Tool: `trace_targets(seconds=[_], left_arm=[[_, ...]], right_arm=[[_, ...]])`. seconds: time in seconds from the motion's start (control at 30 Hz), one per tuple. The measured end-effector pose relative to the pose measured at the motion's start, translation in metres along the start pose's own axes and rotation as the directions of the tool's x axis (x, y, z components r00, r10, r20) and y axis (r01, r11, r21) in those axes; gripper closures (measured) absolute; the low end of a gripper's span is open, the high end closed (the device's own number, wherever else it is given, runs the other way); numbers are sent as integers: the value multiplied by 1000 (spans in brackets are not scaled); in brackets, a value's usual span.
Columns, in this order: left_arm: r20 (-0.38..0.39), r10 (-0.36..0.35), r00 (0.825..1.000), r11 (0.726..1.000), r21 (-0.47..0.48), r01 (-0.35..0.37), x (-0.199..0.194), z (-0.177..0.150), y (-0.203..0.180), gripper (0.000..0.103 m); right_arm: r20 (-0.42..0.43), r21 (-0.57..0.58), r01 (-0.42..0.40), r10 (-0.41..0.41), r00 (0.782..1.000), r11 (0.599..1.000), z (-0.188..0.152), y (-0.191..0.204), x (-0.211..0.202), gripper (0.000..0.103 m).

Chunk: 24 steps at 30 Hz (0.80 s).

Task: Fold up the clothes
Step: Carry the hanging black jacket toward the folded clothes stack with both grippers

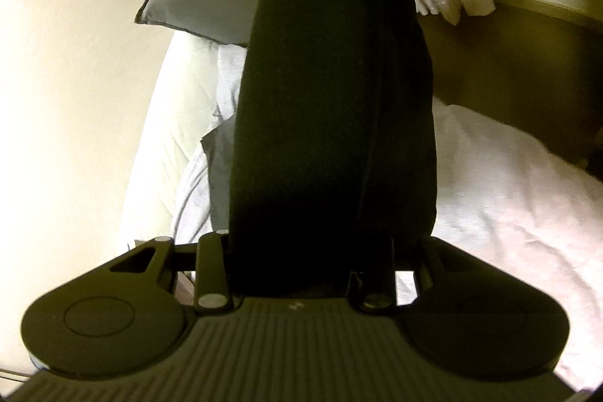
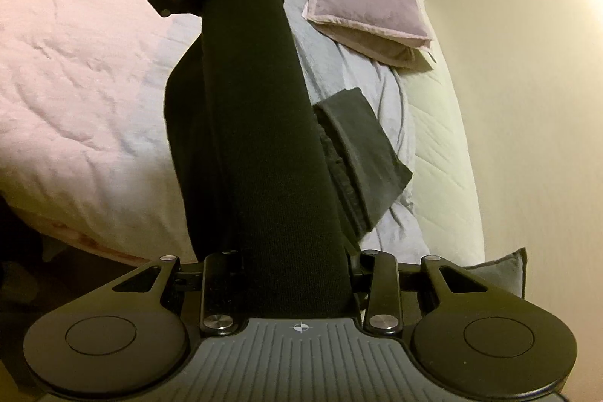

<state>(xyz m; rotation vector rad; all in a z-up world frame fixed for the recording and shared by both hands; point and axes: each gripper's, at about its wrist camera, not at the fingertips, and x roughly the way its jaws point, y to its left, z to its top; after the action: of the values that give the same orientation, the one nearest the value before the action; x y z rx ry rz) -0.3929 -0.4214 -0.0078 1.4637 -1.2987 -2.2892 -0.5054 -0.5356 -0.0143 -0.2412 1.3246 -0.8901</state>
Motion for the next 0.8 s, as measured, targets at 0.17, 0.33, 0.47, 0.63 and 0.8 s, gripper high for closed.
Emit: trace_targets(seconds=[0.17, 0.33, 0.47, 0.63, 0.8], left_arm=[[3, -9, 1000, 999, -32, 9, 18, 1, 17, 69], [-25, -8, 1000, 998, -64, 6, 43, 5, 36, 69], [-67, 2, 998, 996, -92, -8, 65, 3, 51, 69], [-130, 11, 991, 990, -141, -29, 104, 12, 90, 69], [-206, 54, 977, 974, -203, -97, 150, 13, 163, 69]], right_arm=[[-10, -12, -23, 23, 1000, 1000, 5, -34, 26, 67], [1, -42, -53, 53, 999, 998, 10, -67, 51, 67], [32, -75, -68, 70, 997, 995, 10, -92, 76, 67], [97, -133, -98, 111, 989, 986, 2, -144, 123, 67], [172, -195, -93, 127, 977, 976, 0, -225, 176, 67]])
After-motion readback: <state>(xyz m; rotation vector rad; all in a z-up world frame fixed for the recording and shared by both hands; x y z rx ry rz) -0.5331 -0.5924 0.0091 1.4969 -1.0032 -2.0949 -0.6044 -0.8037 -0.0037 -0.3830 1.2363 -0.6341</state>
